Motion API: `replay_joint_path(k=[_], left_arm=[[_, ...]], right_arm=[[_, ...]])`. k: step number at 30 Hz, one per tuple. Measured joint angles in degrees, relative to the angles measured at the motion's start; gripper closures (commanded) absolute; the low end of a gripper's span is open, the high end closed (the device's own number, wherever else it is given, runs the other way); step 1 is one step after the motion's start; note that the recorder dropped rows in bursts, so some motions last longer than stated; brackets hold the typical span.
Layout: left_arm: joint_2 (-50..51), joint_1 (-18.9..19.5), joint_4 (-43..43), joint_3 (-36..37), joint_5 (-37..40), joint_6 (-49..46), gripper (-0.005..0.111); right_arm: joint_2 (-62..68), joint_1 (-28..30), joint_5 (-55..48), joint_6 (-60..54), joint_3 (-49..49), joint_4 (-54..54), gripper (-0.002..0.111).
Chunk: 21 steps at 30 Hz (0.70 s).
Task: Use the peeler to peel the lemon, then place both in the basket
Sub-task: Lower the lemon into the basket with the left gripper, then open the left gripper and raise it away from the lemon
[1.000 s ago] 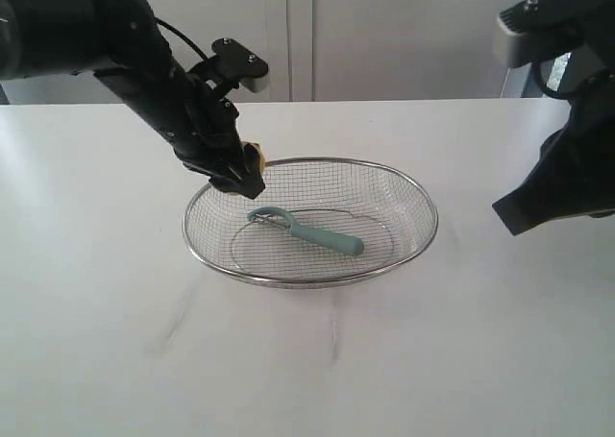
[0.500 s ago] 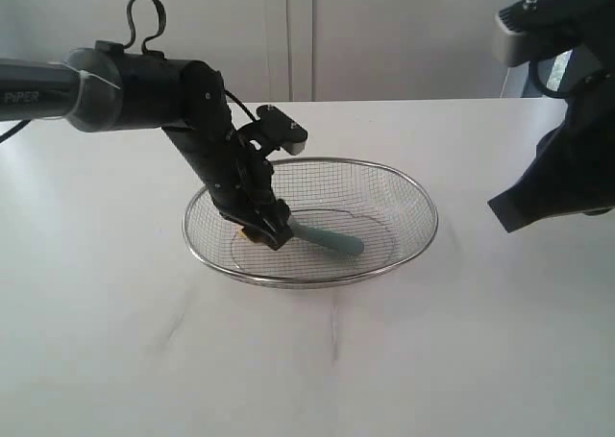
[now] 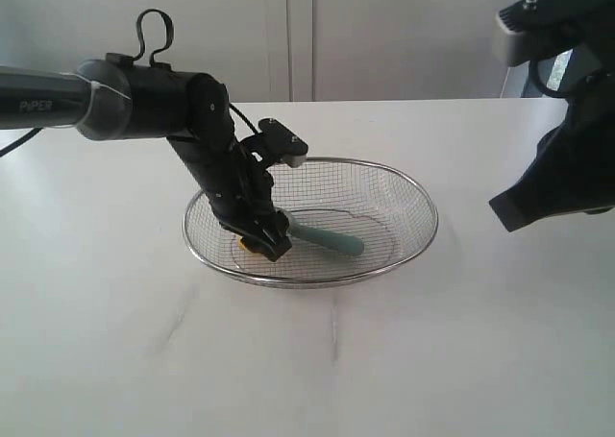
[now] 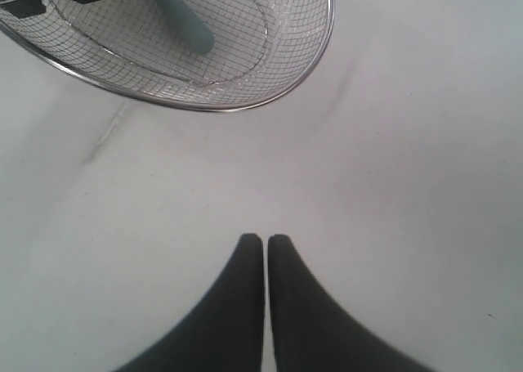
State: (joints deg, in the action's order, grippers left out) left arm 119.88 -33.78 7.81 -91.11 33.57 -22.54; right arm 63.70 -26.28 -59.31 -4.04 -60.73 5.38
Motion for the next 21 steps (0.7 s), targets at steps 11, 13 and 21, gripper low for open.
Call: replay_joint_path(k=[11, 13, 21], left_arm=[[0.00, 0.00, 0.00, 0.00, 0.00, -0.39, 0.094], [0.00, 0.00, 0.00, 0.00, 0.00, -0.39, 0.083], [0.00, 0.00, 0.00, 0.00, 0.12, -1.49, 0.026]], right_arm=[[0.00, 0.00, 0.00, 0.00, 0.00, 0.00, 0.106], [0.00, 0.00, 0.00, 0.00, 0.00, 0.00, 0.106], [0.00, 0.00, 0.00, 0.00, 0.00, 0.05, 0.106]])
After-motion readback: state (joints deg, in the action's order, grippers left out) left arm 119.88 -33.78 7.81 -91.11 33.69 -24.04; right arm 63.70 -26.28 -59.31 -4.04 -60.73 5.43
